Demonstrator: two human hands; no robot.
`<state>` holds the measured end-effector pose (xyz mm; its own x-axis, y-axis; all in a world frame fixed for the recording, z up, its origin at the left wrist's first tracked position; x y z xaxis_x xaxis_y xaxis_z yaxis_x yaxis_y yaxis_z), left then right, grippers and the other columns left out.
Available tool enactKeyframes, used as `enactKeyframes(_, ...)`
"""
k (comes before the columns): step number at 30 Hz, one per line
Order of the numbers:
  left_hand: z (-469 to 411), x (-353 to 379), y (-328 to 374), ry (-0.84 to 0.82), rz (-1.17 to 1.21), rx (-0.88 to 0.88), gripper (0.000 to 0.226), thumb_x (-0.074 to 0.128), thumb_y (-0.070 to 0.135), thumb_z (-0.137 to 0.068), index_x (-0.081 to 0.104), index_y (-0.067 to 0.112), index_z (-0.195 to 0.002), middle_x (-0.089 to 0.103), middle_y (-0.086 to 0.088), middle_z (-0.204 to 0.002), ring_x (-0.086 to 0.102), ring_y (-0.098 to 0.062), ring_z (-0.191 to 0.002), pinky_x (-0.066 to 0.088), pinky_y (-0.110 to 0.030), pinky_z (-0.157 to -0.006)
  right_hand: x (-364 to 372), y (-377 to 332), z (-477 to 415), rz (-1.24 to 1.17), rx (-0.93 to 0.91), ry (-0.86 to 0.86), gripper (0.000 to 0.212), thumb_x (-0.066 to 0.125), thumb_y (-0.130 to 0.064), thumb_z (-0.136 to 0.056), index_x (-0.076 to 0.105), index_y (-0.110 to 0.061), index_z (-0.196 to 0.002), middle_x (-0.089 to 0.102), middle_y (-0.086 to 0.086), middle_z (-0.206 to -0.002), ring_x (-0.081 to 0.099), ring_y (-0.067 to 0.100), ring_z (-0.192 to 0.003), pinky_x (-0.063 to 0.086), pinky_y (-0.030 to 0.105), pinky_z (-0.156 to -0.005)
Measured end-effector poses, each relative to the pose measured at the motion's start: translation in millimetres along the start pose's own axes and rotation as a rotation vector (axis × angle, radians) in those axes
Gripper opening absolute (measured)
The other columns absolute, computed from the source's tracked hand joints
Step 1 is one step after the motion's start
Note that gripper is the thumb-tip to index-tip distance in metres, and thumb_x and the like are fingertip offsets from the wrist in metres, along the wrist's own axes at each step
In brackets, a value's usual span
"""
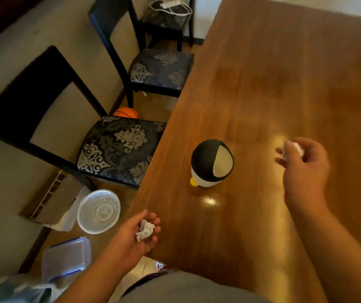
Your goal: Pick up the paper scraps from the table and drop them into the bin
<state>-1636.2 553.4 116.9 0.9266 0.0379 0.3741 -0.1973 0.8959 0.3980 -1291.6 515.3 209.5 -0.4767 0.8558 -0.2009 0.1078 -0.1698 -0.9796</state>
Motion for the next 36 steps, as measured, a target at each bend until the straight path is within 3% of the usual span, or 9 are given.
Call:
enactKeyframes(5, -24, 7, 42, -0.060, -0.132, -0.019, 0.024, 0.065, 0.034, -0.074, 0.074, 0.012, -0.075, 0.073, -0.008, -0.080, 0.068, -0.017, -0.064, 0.052, -0.028, -0.052, 25, -12, -1, 0.078, -0.165, 0.156, 0.019, 0.062, -0.037, -0.085, 0.056, -0.039, -0.102, 0.062, -0.008, -0.098, 0.064, 0.011, -0.085, 0.058, 0.035, -0.073)
enactKeyframes(8, -36, 9, 54, -0.082, -0.168, -0.031, 0.022, 0.066, 0.035, -0.073, 0.076, 0.015, -0.072, 0.074, -0.007, -0.080, 0.069, -0.016, -0.064, 0.053, -0.029, -0.051, 51, 17, 21, 0.320, -0.055, -0.154, 0.037, 0.058, -0.052, -0.084, 0.051, -0.041, -0.119, 0.057, -0.028, -0.103, 0.059, -0.006, -0.088, 0.047, 0.012, -0.065)
enactKeyframes(10, -41, 10, 58, -0.089, -0.205, -0.041, 0.021, 0.068, 0.035, -0.072, 0.077, 0.016, -0.072, 0.074, -0.007, -0.081, 0.070, -0.016, -0.066, 0.053, -0.029, -0.052, 57, 37, 33, 0.514, -0.086, -0.366, 0.048, 0.052, -0.064, -0.083, 0.048, -0.043, -0.126, 0.051, -0.034, -0.111, 0.051, -0.011, -0.096, 0.039, 0.010, -0.074)
enactKeyframes(16, -43, 35, 61, -0.127, -0.482, 0.091, 0.009, 0.076, 0.020, -0.072, 0.075, 0.022, -0.081, 0.072, -0.011, -0.091, 0.071, -0.018, -0.075, 0.055, -0.029, -0.058, 23, 70, 44, 0.551, 0.014, -0.376, 0.053, 0.049, -0.071, -0.079, 0.052, -0.041, -0.122, 0.054, -0.025, -0.114, 0.053, -0.003, -0.101, 0.043, 0.015, -0.076)
enactKeyframes(21, -21, 110, 68, -0.219, -1.106, 0.496, 0.011, 0.066, 0.033, -0.086, 0.063, 0.035, -0.075, 0.069, 0.004, -0.071, 0.065, -0.012, -0.061, 0.051, -0.023, -0.055, -10, 92, 50, 0.524, 0.119, -0.451, 0.022, 0.059, -0.052, -0.085, 0.054, -0.048, -0.107, 0.061, -0.025, -0.104, 0.058, -0.009, -0.093, 0.045, 0.011, -0.069)
enactKeyframes(25, 6, 196, 71, -0.347, -1.455, 1.082, 0.022, 0.059, 0.047, -0.083, 0.048, 0.033, -0.070, 0.055, 0.011, -0.073, 0.053, -0.004, -0.070, 0.036, -0.011, -0.059, -29, 114, 55, 0.518, 0.186, -0.552, 0.013, 0.064, -0.044, -0.086, 0.054, -0.051, -0.091, 0.066, -0.020, -0.092, 0.058, -0.014, -0.086, 0.045, 0.010, -0.064)
enactKeyframes(30, -4, 262, 74, -0.415, -1.698, 1.561, 0.019, 0.055, 0.041, -0.089, 0.053, 0.022, -0.087, 0.054, 0.004, -0.088, 0.053, -0.014, -0.079, 0.041, -0.026, -0.066, -51, 131, 59, 0.560, 0.219, -0.712, 0.006, 0.061, -0.047, -0.087, 0.058, -0.046, -0.091, 0.067, -0.017, -0.086, 0.059, -0.010, -0.081, 0.047, 0.015, -0.063)
enactKeyframes(33, -38, 253, 73, -0.219, -2.220, 1.392, 0.042, 0.049, 0.062, -0.085, 0.059, 0.024, -0.102, 0.059, 0.002, -0.110, 0.051, -0.022, -0.113, 0.037, -0.042, -0.099, -66, 133, 54, 0.566, 0.234, -0.725, 0.009, 0.061, -0.047, -0.087, 0.061, -0.042, -0.095, 0.068, -0.018, -0.087, 0.060, -0.010, -0.081, 0.050, 0.018, -0.066)
enactKeyframes(36, -50, 231, 70, -0.226, -2.383, 1.203, 0.071, 0.040, 0.079, -0.075, 0.051, 0.031, -0.126, 0.047, 0.004, -0.140, 0.020, -0.023, -0.144, 0.006, -0.058, -0.118, -80, 135, 50, 0.547, 0.255, -0.705, 0.006, 0.060, -0.045, -0.088, 0.059, -0.046, -0.094, 0.067, -0.020, -0.089, 0.058, -0.015, -0.084, 0.047, 0.012, -0.064)
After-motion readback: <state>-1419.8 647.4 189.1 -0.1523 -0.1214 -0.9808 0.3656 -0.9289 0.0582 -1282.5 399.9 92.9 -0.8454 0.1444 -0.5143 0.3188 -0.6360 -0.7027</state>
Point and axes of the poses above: each hand's wrist, its own z-axis away from the middle knuckle, its own x-axis out of the palm, y = z × x, the point moved 1 cm from there along -z, towards the middle knuckle
